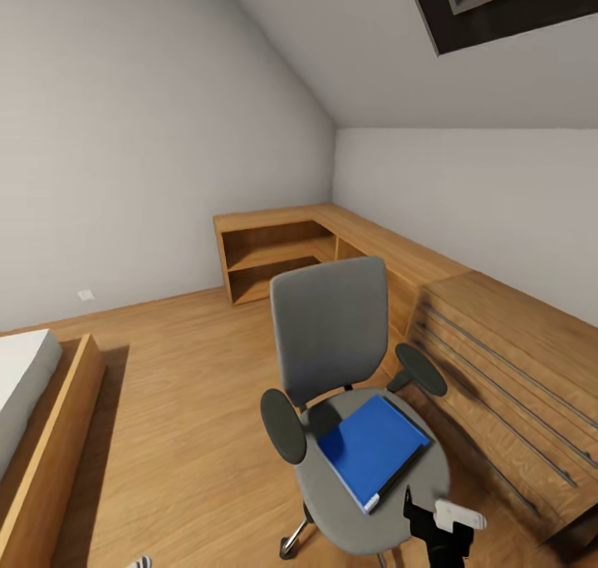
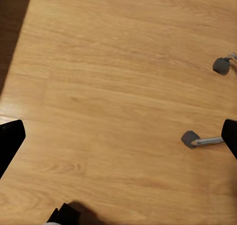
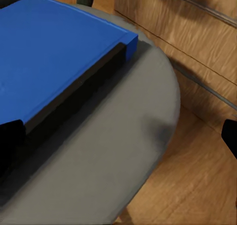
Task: In the bedroom, organize the workspace by keeping the computer under the desk, ensuring the monitor is on the desk, placing the keyboard on the desk next to the monitor, placing the mouse on the desk next to the keyboard, moving the folder from the swivel chair onto the desk next to the mouse, stacking the notebook on top of the folder with the pen on top of the notebook, and positioning the swivel chair next to the desk.
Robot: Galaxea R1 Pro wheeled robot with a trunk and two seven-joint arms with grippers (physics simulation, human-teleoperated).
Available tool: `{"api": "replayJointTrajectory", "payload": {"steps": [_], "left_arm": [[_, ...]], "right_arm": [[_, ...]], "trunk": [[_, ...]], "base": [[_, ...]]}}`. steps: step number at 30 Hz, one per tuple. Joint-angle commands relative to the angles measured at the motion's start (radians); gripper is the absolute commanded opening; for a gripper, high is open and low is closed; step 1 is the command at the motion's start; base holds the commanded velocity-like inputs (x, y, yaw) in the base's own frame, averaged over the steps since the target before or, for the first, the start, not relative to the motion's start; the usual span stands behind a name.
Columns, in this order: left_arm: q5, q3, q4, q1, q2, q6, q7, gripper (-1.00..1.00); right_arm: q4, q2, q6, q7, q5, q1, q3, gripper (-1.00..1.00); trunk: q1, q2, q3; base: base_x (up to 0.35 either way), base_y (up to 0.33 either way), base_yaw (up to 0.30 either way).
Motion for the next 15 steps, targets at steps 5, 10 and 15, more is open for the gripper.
{"api": "replayJointTrajectory", "payload": {"steps": [5,10,15], "left_arm": [[0.005,-0.003,-0.001,0.0,-0.012,0.003,0.007,1.0],[0.004,-0.003,-0.001,0.0,-0.021,0.003,0.007,1.0],[0.003,-0.002,-0.001,0.0,-0.022,0.003,0.007,1.0]], "right_arm": [[-0.234,-0.056,0.058,-0.102,-0.012,0.048,0.009,1.0],[-0.537,-0.096,0.297,-0.246,-0.01,0.064,0.007,1.0],[-0.696,-0.101,0.489,-0.286,-0.01,0.063,-0.018,1.0]], "trunk": [[0.019,-0.036,-0.017],[0.039,-0.071,-0.032],[0.058,-0.106,-0.048]], "base": [[0.0,0.0,0.0],[0.0,0.0,0.0],[0.0,0.0,0.0]]}}
